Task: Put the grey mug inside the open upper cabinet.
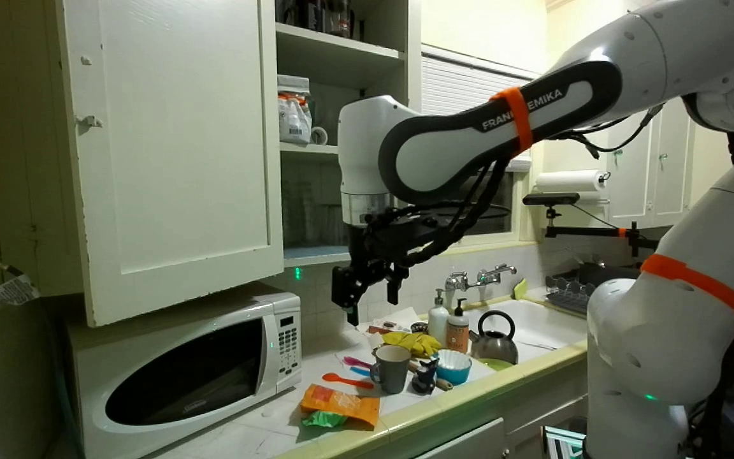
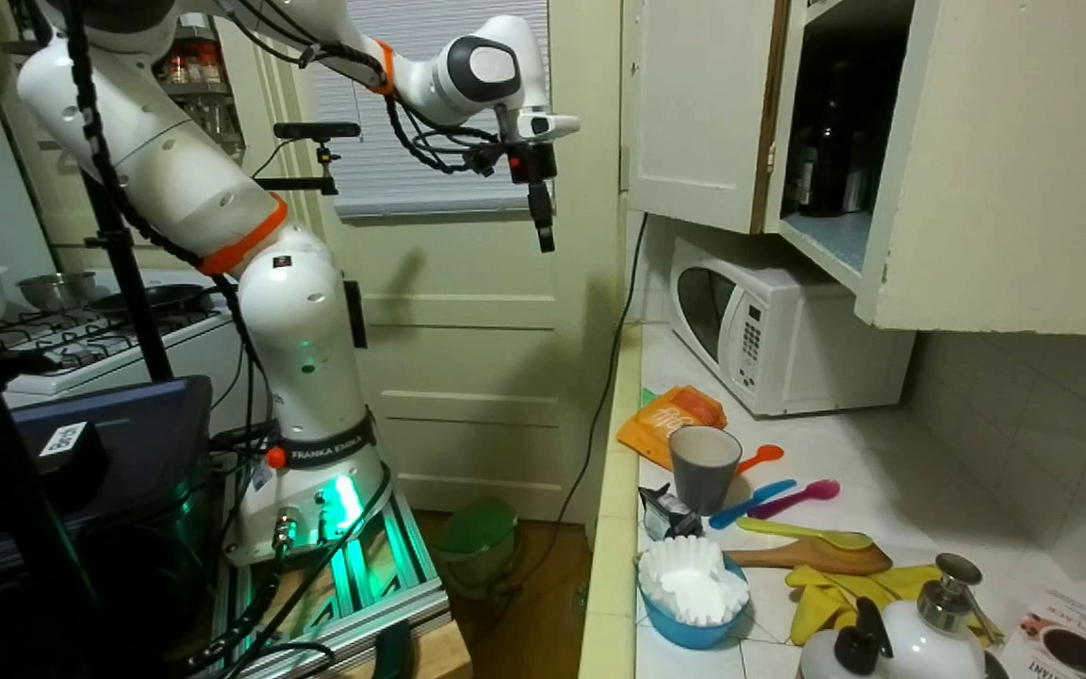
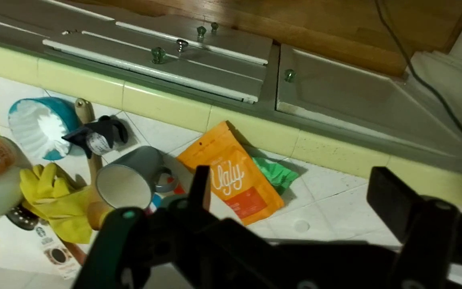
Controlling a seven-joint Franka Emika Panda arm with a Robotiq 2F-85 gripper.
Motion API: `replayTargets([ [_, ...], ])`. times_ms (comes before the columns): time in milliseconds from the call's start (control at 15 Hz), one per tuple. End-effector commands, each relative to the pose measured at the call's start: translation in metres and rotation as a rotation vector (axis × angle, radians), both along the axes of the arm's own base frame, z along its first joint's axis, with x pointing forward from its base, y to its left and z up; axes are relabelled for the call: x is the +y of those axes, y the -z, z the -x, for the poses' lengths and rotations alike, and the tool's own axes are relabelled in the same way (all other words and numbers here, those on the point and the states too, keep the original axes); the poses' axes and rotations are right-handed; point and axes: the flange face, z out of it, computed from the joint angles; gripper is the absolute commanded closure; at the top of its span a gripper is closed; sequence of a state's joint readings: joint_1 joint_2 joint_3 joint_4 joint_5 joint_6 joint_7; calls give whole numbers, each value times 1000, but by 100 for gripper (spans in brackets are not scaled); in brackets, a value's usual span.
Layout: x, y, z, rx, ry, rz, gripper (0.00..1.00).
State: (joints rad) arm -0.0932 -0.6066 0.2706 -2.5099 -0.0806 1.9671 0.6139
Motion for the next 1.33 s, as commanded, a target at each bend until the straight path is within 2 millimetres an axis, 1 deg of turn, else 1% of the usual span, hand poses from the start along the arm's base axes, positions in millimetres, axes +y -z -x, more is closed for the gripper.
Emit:
replayTargets([
  [0,-40,16,-4,-46,193,8,0],
  [133,-63,26,-2,-53,305,-1,0],
  [267,-68,29,1,10,405,-33,0],
  [333,-66,23,-3,-16,323,-22,0],
  [533,-70,28,-2,-5,375,-27,0],
  [600,-75,33,-11,10,515,-22,0],
  [667,-78,35,-15,-9,560,-23,0],
  [867,-95,47,-26,-3,722,-46,0],
  [1133,-118,65,-33,-1,940,-69,0],
  [1267,-126,73,-34,19,1048,-44,0],
])
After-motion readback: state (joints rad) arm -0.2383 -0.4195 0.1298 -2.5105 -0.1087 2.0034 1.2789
